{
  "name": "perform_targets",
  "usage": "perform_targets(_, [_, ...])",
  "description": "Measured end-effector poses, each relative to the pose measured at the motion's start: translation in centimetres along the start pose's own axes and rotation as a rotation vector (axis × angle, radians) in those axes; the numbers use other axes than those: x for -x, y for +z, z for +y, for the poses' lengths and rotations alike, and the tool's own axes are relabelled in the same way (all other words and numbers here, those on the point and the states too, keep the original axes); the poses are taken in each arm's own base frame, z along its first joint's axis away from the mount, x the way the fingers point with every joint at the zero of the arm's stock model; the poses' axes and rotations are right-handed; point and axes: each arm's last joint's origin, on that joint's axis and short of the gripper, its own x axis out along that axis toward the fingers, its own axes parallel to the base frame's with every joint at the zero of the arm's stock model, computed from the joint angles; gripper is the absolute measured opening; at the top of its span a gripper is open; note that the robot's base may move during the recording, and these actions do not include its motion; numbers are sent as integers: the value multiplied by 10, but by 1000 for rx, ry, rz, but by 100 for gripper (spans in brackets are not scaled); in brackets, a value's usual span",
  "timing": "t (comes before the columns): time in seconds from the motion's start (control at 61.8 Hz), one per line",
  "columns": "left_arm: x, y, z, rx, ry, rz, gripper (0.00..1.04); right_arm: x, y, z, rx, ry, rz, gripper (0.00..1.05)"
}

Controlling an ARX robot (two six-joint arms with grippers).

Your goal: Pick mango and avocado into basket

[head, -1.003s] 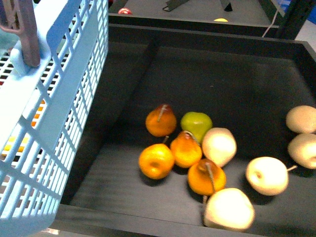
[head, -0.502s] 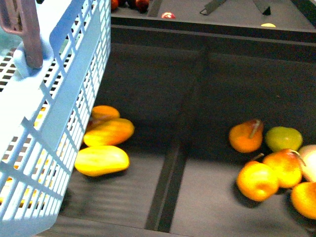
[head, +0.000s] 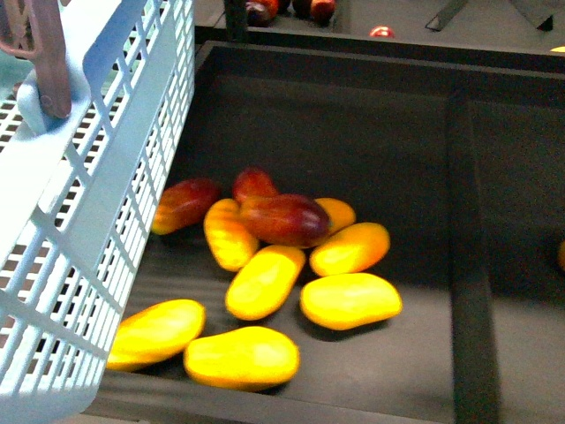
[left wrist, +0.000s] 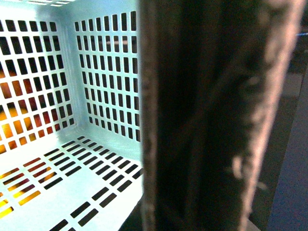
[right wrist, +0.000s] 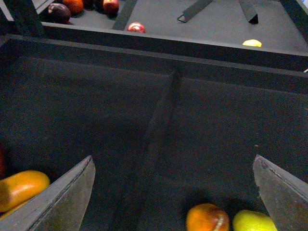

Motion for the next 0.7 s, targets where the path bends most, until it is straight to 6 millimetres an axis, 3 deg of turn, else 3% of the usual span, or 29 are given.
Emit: perform_targets(0.696, [0, 1, 0, -2, 1, -3, 6, -1, 0, 2, 2, 8, 1, 97])
